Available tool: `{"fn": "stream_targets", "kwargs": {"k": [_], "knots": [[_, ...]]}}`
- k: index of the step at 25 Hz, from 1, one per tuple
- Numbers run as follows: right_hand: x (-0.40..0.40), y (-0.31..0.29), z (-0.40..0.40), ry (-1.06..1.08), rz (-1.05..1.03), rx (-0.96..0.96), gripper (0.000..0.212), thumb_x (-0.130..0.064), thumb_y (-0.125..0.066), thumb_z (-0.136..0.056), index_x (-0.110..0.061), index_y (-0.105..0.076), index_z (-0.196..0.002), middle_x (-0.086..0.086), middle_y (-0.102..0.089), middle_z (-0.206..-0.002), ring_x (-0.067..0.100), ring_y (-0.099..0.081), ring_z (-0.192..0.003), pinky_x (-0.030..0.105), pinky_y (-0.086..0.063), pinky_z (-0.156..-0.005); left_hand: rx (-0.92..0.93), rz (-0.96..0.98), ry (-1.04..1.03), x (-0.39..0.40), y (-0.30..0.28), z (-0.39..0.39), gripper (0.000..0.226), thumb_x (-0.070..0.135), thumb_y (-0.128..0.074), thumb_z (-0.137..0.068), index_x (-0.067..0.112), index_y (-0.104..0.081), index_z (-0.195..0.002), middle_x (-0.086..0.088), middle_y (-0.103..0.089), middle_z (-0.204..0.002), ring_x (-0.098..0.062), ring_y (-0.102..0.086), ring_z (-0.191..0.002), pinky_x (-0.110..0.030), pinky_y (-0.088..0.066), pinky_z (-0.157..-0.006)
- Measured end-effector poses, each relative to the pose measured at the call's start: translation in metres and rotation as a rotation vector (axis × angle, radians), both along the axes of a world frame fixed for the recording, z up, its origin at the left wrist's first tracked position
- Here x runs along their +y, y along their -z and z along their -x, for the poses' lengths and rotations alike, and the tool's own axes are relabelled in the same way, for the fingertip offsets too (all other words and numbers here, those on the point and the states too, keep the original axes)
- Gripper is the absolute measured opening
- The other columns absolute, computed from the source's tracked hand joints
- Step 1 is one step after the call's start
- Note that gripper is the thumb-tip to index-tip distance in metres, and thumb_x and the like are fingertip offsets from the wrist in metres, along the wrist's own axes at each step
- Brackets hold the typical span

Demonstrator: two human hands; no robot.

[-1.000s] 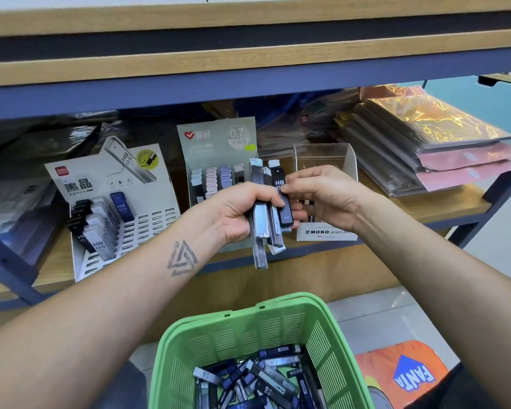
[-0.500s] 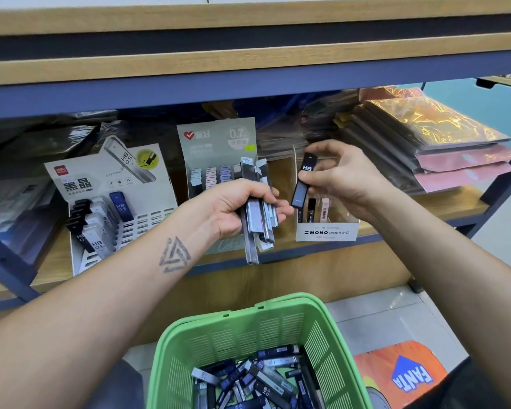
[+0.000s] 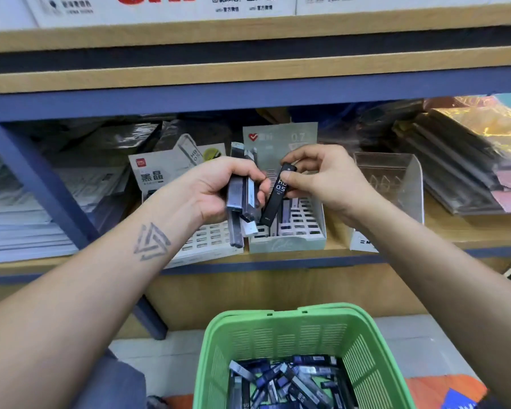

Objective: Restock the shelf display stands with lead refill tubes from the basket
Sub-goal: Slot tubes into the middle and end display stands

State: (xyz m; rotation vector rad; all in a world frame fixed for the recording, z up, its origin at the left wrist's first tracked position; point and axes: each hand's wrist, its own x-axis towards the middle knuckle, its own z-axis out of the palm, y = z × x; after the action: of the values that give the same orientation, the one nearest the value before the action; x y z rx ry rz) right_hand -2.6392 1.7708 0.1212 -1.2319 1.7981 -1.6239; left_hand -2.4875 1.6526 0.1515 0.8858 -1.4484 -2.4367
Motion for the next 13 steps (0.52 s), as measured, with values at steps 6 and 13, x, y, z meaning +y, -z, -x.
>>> {"fn": "stream_targets", "kwargs": {"k": [6, 13], "knots": [[-0.071, -0.003, -0.055, 0.000, -0.009, 0.310, 0.015, -0.007, -0.078, -0.085, -0.015, -0.072, -0.096, 0.005, -0.071, -0.092, 0.027, -0.072, -0.087, 0.046, -0.062, -0.081, -0.055, 0.037, -0.202, -0.061, -0.006, -0.078, 0.012, -0.004, -0.052, -0.087, 0.003, -0.057, -0.097, -0.014, -0.064, -0.073, -0.020, -0.063, -0.058, -0.029, -0.057, -0.056], [-0.131, 0.015, -0.091, 0.024, -0.084, 0.598, 0.019, -0.014, -0.078, -0.086, -0.020, -0.072, -0.103, -0.002, -0.070, -0.096, 0.016, -0.064, -0.088, 0.032, -0.053, -0.081, -0.146, 0.053, -0.335, -0.100, 0.001, -0.129, 0.010, 0.003, -0.063, -0.089, 0.008, -0.058, -0.081, -0.006, -0.058, -0.060, -0.014, -0.057, -0.047, -0.023, -0.051, -0.047]]}}
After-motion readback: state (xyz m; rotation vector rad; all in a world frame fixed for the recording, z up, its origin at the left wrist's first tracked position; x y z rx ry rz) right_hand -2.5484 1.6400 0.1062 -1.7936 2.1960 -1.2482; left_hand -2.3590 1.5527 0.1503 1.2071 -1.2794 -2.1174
